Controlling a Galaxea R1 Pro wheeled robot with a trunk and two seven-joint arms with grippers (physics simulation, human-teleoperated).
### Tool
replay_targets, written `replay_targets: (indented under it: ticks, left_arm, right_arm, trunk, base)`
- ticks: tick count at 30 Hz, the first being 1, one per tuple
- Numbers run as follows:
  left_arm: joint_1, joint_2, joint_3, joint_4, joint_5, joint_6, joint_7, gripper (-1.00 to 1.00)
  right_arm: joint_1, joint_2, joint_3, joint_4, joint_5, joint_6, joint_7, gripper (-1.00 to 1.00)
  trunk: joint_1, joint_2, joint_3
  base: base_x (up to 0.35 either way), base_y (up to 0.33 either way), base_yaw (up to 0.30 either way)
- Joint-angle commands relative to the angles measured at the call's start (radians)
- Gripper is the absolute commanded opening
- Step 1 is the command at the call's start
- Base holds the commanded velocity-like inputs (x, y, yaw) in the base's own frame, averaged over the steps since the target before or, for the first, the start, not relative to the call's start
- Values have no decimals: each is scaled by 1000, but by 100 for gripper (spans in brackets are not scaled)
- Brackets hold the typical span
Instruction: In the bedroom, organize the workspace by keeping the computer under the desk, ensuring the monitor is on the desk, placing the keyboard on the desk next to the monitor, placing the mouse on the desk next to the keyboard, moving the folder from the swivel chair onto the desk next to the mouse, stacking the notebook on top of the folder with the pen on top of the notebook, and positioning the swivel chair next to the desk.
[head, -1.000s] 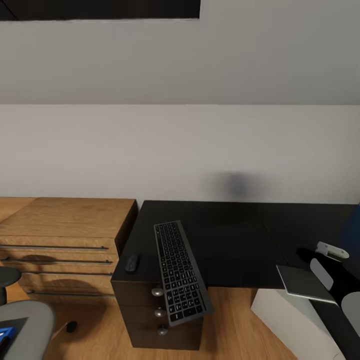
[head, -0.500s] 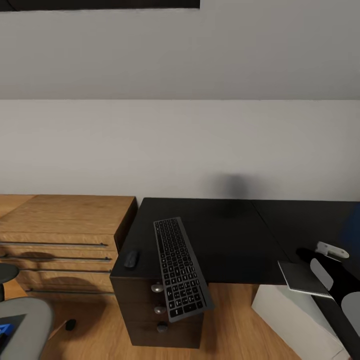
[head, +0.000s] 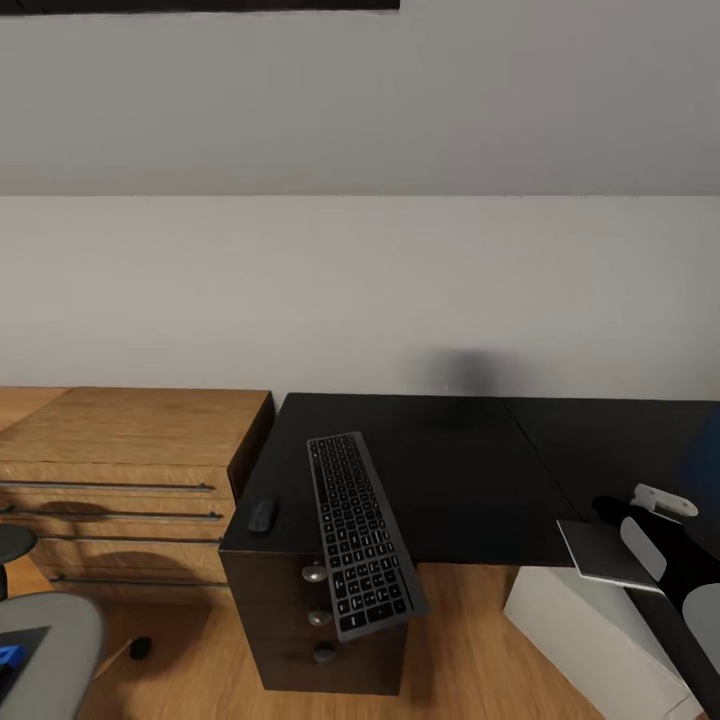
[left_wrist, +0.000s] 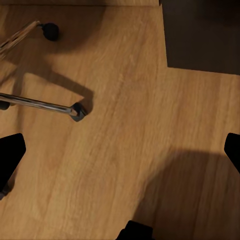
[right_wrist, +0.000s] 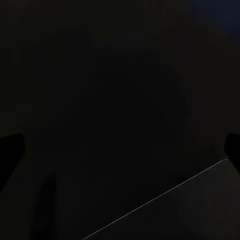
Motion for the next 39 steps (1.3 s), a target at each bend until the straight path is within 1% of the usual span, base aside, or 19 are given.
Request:
replay_targets:
  ticks: [1,3,12,17,30,34,39]
  left_arm:
    - [-1,0,-9,0,11,-6,5,100]
    - [-1,0,-9,0,11,-6,5,100]
    - [-1,1,-9,0,11,-5,5,100]
    - [-1,1,-9,0,11,-5,5,100]
    - [-1,1,-9,0,11,-6,5,100]
    - [-1,1,-9,0,9,-6,5,100]
    - [-1,2,-9,0,9,-6,5,100]
  right_arm:
    - [0,-1,7,-2,-6,6,-8,100]
    - [0,-2,7,-2,-6,6,-9,100]
    - [0,-1,7,-2,-6,7,-8,100]
    - [0,-1,7,-2,-6,6,-8,100]
    - [0,-1,7,-2,-6,6,-7,100]
    - [0,-1,7,-2,-6,6,-7,100]
    - [0,-1,7,-2,-6,6,-7,100]
  trunk:
    - [4,-8,-4]
    - [12,-22,-11]
    - [12,-22,-11]
    - [31,-57,-26]
    - [31,-57,-26]
    - [46,-85,-39]
    - [46,-85,-39]
  base:
    - [0,0,0]
    - [0,0,0]
    - [0,0,0]
    - [0,0,0]
    - [0,0,0]
    - [0,0,0]
    - [0,0,0]
